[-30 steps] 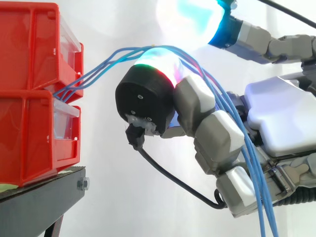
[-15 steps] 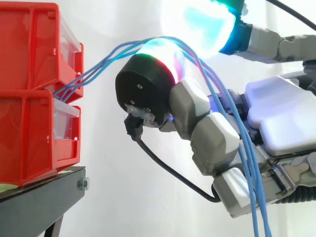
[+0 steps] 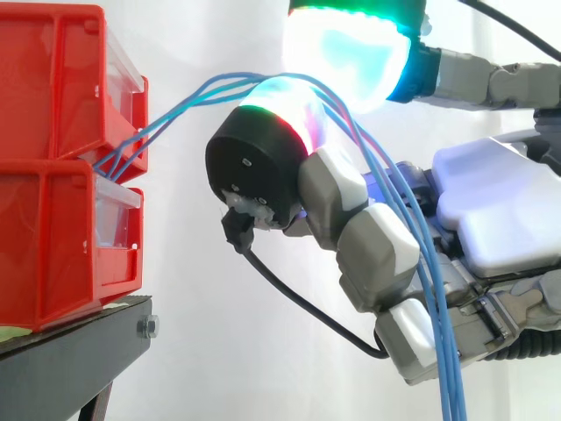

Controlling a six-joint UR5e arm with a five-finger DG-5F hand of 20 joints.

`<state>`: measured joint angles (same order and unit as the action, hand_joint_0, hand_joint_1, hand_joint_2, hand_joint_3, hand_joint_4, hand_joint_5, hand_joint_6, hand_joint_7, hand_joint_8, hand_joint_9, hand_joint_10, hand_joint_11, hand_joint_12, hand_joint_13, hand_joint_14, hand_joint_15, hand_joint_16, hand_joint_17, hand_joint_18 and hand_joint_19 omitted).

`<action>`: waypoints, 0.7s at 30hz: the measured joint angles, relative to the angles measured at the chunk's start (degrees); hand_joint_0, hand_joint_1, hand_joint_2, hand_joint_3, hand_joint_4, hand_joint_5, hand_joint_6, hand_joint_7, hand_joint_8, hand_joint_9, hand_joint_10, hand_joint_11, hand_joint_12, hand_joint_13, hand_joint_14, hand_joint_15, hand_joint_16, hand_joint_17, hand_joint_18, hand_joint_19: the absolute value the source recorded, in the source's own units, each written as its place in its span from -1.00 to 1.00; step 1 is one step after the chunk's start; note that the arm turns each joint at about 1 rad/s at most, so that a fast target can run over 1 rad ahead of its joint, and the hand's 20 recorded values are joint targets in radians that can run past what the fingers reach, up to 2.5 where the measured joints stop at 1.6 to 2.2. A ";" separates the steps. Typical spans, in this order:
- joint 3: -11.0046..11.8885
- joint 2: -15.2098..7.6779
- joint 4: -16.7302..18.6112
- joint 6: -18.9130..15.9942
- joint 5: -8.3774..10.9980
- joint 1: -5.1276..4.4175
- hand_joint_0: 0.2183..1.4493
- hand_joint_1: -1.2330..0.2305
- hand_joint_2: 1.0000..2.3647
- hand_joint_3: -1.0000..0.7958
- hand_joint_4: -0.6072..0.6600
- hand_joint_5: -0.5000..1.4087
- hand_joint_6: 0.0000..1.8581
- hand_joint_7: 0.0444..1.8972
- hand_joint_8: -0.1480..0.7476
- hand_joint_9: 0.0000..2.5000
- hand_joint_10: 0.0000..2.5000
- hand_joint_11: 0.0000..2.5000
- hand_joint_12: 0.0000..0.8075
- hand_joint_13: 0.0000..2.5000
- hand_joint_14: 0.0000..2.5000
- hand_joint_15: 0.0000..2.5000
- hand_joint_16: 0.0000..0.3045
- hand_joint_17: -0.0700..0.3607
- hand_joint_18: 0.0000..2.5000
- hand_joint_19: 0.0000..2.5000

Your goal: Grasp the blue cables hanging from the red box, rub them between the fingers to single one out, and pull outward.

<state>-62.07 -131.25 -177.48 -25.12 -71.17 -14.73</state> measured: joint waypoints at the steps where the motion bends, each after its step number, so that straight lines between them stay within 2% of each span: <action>1: 0.00 0.00 -0.18 0.08 0.02 0.07 -0.37 -0.31 -0.97 -0.01 0.08 -0.67 -0.09 0.09 -0.06 -0.28 -0.99 -0.47 0.05 -0.23 -0.98 -0.39 -0.62 -0.08 -0.39 -0.43; 11: 0.07 0.13 -6.47 4.37 0.92 1.83 -0.26 -0.52 -0.97 -0.12 0.13 -0.69 -0.05 0.01 -0.05 -0.33 -0.99 -0.43 0.03 -0.25 -0.98 -0.40 -0.64 -0.10 -0.39 -0.48; 15: 0.08 0.21 -7.03 6.95 1.00 2.56 -0.22 -0.55 -0.97 -0.20 0.16 -0.70 -0.05 0.00 -0.05 -0.34 -0.99 -0.43 0.02 -0.26 -0.98 -0.41 -0.64 -0.10 -0.38 -0.49; 21: 0.10 0.31 -7.10 8.26 0.86 3.11 -0.19 -0.56 -0.98 -0.30 0.19 -0.69 -0.04 0.02 -0.05 -0.33 -0.99 -0.42 0.01 -0.25 -0.98 -0.41 -0.64 -0.10 -0.37 -0.49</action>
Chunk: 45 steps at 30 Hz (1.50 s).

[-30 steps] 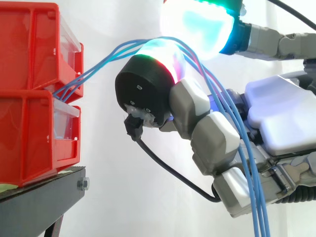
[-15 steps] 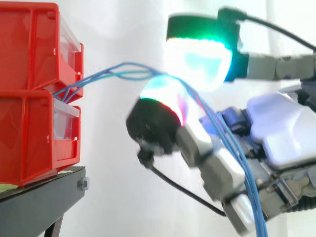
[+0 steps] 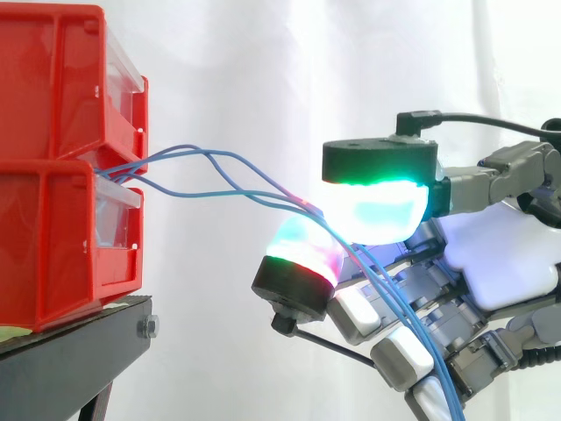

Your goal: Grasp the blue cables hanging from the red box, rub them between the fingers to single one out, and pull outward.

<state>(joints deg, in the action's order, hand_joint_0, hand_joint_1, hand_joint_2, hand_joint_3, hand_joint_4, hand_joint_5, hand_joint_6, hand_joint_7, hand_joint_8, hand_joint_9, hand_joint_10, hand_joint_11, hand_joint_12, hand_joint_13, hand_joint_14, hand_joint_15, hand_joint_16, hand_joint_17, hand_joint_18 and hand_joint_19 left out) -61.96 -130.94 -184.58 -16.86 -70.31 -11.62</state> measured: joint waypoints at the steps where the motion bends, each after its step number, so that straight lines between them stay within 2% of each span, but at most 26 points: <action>1: 0.00 0.01 0.00 0.05 -0.03 0.04 -0.19 -0.56 -0.98 -0.30 0.19 -0.69 -0.04 0.03 -0.05 -0.33 -0.99 -0.42 0.02 -0.25 -0.98 -0.41 -0.64 -0.10 -0.37 -0.49; 6: 0.00 0.01 0.01 0.14 -0.08 0.12 -0.33 -0.50 -1.00 -0.44 0.20 -0.67 -0.05 0.06 -0.02 -0.30 -0.99 -0.42 0.03 -0.24 -0.98 -0.39 -0.64 -0.11 -0.38 -0.46; 11: 0.00 0.00 0.01 0.09 -0.38 0.14 -0.40 -0.38 -1.00 -0.44 0.19 -0.64 -0.07 0.12 -0.02 -0.24 -0.99 -0.43 0.04 -0.21 -0.98 -0.38 -0.64 -0.10 -0.36 -0.44; 16: 0.00 -0.01 -0.05 0.08 -1.05 0.13 -0.37 -0.30 -0.99 -0.32 0.14 -0.63 -0.08 0.17 -0.03 -0.21 -0.99 -0.43 0.03 -0.20 -0.98 -0.38 -0.64 -0.11 -0.36 -0.43; 24: 0.00 -0.01 -0.15 0.07 -1.25 0.11 -0.32 -0.43 -0.97 -0.09 -0.04 -0.67 -0.03 0.19 -0.02 -0.28 -0.99 -0.43 0.03 -0.21 -0.98 -0.38 -0.64 -0.10 -0.35 -0.45; 26: 0.00 -0.01 -0.16 0.07 -1.25 0.11 -0.28 -0.47 -0.96 -0.07 -0.02 -0.69 -0.02 0.17 -0.03 -0.31 -0.99 -0.43 0.04 -0.23 -0.98 -0.40 -0.64 -0.10 -0.35 -0.47; 30: 0.00 0.00 -0.16 0.07 -1.24 0.11 -0.17 -0.56 -0.97 -0.18 0.09 -0.70 -0.03 0.10 -0.06 -0.36 -0.99 -0.44 0.03 -0.25 -0.98 -0.41 -0.64 -0.10 -0.37 -0.50; 37: 0.00 -0.01 -0.17 0.07 -1.23 0.12 -0.08 -0.59 -1.00 -0.44 0.12 -0.70 -0.03 0.07 -0.07 -0.36 -0.99 -0.44 0.01 -0.26 -0.98 -0.42 -0.65 -0.12 -0.36 -0.53; 40: 0.00 -0.01 -0.16 0.04 -1.24 0.12 -0.16 -0.56 -1.00 -0.44 0.14 -0.69 -0.03 0.07 -0.08 -0.34 -0.99 -0.44 0.01 -0.25 -0.98 -0.42 -0.65 -0.12 -0.36 -0.53; 45: 0.00 -0.01 -0.12 -0.07 -1.28 0.12 -0.40 -0.43 -1.00 -0.44 0.16 -0.66 -0.05 0.12 -0.02 -0.27 -0.99 -0.44 0.04 -0.22 -0.98 -0.39 -0.64 -0.11 -0.34 -0.47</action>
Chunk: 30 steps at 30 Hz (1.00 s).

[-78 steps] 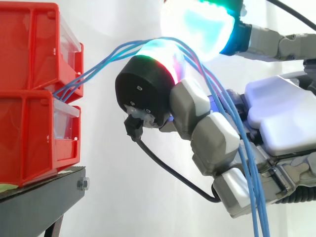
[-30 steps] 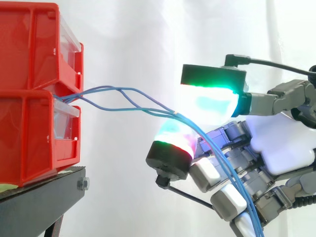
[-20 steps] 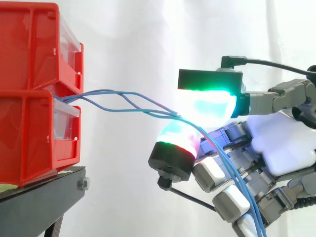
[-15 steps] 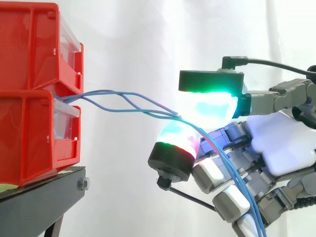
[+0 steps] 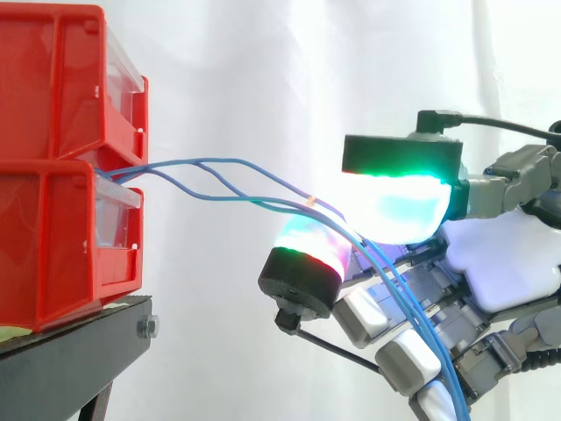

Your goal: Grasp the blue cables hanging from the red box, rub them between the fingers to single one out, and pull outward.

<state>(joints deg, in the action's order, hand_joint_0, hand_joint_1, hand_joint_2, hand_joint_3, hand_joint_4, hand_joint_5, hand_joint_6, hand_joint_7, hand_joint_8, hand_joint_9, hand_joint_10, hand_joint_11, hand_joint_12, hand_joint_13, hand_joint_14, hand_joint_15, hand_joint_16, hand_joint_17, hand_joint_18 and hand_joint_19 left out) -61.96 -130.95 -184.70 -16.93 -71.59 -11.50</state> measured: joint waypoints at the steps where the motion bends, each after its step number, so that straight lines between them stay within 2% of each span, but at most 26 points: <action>1: 0.00 0.00 0.01 -0.01 0.00 0.00 -0.41 -0.42 -1.00 -0.44 0.17 -0.66 -0.05 0.12 -0.02 -0.27 -0.99 -0.44 0.05 -0.22 -0.98 -0.39 -0.64 -0.11 -0.34 -0.47; 4: 0.00 0.00 -0.01 -0.03 -0.01 0.00 -0.44 -0.36 -1.00 -0.44 0.16 -0.65 -0.05 0.14 -0.02 -0.26 -0.99 -0.44 0.05 -0.21 -0.98 -0.39 -0.64 -0.10 -0.33 -0.46; 7: 0.00 0.00 -0.03 -0.03 -0.01 0.01 -0.35 -0.31 -1.00 -0.44 0.14 -0.65 -0.06 0.15 -0.04 -0.25 -0.99 -0.43 0.03 -0.21 -0.98 -0.39 -0.65 -0.12 -0.34 -0.45; 9: 0.00 0.00 -0.04 -0.03 -0.03 0.00 -0.32 -0.36 -0.99 -0.35 0.10 -0.65 -0.06 0.19 -0.03 -0.25 -0.99 -0.44 0.03 -0.21 -0.98 -0.39 -0.65 -0.11 -0.34 -0.45; 12: 0.00 0.00 -0.04 -0.03 -0.04 -0.01 -0.28 -0.44 -0.99 -0.31 0.06 -0.67 -0.05 0.15 -0.04 -0.29 -0.98 -0.44 0.04 -0.22 -0.98 -0.39 -0.64 -0.11 -0.34 -0.47; 17: 0.00 0.00 -0.04 -0.04 -0.04 0.00 -0.20 -0.59 -1.00 -0.44 0.16 -0.69 -0.04 0.10 -0.05 -0.34 -0.98 -0.43 0.03 -0.25 -0.98 -0.41 -0.64 -0.10 -0.35 -0.50; 22: 0.00 0.00 -0.05 -0.09 -0.04 0.03 -0.20 -0.65 -1.00 -0.44 0.16 -0.69 -0.03 0.09 -0.06 -0.34 -0.99 -0.43 0.02 -0.25 -0.98 -0.41 -0.64 -0.11 -0.35 -0.52; 25: 0.00 0.00 -0.05 -0.11 -0.04 0.01 -0.36 -0.55 -1.00 -0.44 0.16 -0.68 -0.04 0.09 -0.06 -0.33 -0.99 -0.44 0.02 -0.25 -0.98 -0.40 -0.65 -0.11 -0.36 -0.49; 27: 0.00 0.00 -0.05 -0.12 -0.04 0.03 -0.46 -0.36 -1.00 -0.44 0.17 -0.64 -0.09 0.16 -0.02 -0.27 -0.99 -0.46 0.05 -0.23 -0.98 -0.40 -0.63 -0.09 -0.35 -0.46; 30: 0.00 0.00 -0.05 -0.12 -0.04 0.05 -0.49 -0.24 -1.00 -0.44 0.15 -0.62 -0.12 0.16 -0.02 -0.24 -0.99 -0.47 0.07 -0.21 -0.98 -0.39 -0.63 -0.08 -0.33 -0.44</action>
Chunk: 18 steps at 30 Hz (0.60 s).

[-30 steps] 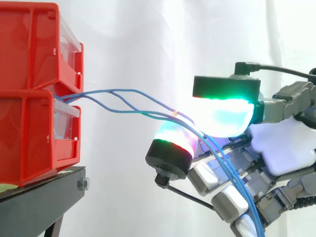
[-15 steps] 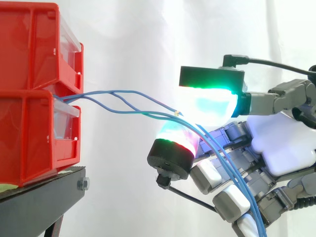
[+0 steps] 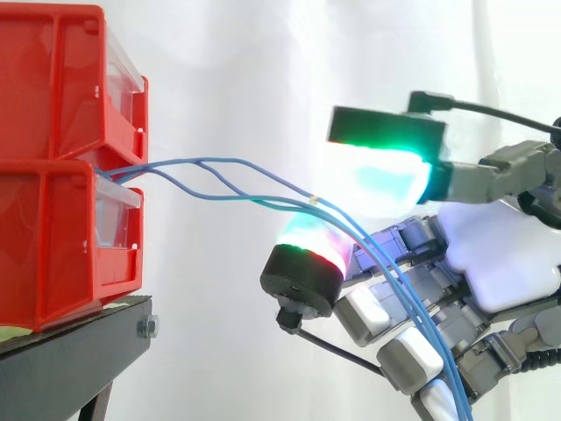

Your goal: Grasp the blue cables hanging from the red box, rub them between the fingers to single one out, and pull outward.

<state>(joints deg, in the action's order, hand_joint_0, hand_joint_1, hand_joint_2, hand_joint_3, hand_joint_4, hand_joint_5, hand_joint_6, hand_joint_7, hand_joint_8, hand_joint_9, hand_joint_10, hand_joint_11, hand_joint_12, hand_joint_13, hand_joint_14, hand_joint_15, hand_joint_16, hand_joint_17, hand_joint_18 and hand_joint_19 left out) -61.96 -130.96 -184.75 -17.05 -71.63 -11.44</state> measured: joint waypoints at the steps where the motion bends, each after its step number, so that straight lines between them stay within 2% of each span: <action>1: 0.00 0.00 0.00 0.00 0.00 0.00 -0.49 -0.23 -1.00 -0.44 0.14 -0.62 -0.12 0.15 -0.03 -0.23 -0.99 -0.48 0.07 -0.21 -0.98 -0.39 -0.63 -0.08 -0.33 -0.44; 10: 0.00 0.01 0.00 0.00 0.00 0.02 -0.55 -0.20 -1.00 -0.44 0.15 -0.61 -0.17 0.18 -0.01 -0.22 -0.99 -0.48 0.11 -0.20 -0.99 -0.39 -0.60 -0.04 -0.34 -0.42; 14: 0.00 0.01 0.00 0.00 0.00 0.03 -0.48 -0.24 -1.00 -0.44 0.13 -0.61 -0.17 0.20 -0.03 -0.22 -0.99 -0.48 0.08 -0.21 -0.98 -0.38 -0.62 -0.07 -0.36 -0.41; 18: 0.00 0.01 0.00 0.00 0.00 0.09 -0.40 -0.26 -0.98 -0.29 0.06 -0.61 -0.16 0.27 -0.05 -0.21 -0.99 -0.47 0.04 -0.22 -0.98 -0.38 -0.64 -0.10 -0.37 -0.41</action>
<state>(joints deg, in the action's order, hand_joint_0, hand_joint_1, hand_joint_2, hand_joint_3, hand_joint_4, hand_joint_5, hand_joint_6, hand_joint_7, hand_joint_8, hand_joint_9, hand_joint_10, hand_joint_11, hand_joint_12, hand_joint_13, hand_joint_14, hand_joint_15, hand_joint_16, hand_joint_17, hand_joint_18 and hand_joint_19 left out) -61.96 -130.95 -184.75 -17.05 -71.63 -11.36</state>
